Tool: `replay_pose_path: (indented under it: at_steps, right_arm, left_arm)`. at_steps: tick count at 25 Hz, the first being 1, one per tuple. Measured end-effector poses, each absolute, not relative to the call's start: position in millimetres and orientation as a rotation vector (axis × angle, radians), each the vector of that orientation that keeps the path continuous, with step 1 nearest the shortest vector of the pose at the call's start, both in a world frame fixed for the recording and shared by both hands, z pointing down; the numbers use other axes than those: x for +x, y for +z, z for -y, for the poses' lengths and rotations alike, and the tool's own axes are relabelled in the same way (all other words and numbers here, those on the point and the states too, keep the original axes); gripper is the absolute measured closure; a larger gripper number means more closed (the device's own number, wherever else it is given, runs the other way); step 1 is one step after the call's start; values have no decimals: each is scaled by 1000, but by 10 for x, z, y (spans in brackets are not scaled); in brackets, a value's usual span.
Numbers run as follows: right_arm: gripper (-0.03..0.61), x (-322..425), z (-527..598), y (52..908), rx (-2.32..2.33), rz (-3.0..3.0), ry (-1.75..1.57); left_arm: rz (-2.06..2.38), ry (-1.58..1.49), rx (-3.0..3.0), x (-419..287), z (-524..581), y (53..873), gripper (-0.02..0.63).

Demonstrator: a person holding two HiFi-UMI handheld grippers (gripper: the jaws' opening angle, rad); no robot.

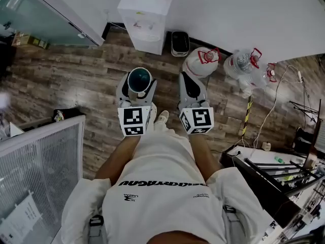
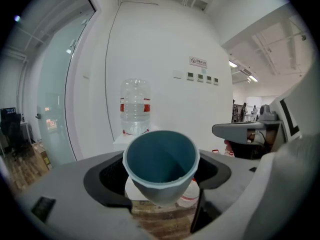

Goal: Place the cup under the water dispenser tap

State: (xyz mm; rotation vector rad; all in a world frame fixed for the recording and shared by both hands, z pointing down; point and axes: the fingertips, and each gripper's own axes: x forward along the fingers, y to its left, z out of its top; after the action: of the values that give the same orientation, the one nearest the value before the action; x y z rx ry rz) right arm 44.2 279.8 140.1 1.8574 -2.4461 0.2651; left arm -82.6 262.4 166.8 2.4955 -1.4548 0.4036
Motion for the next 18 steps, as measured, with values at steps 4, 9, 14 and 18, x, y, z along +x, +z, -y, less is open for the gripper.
replay_pose_path:
  at_steps: [4, 9, 14, 18]
  right_arm:
    - [583, 486, -2558, 1568, 1856, 2431, 277]
    - [583, 546, -2062, 1777, 1839, 2406, 329]
    - [582, 573, -1582, 1955, 1815, 2392, 349]
    - [583, 590, -1241, 2088, 1802, 2379, 356]
  left_arm:
    - [1471, 415, 2465, -870, -2419, 1900, 245]
    - [1472, 447, 2443, -822, -1944, 2128, 245]
    - [1463, 466, 2436, -788, -1450, 2286, 245]
    - [1446, 494, 2432, -800, -1074, 2441, 245]
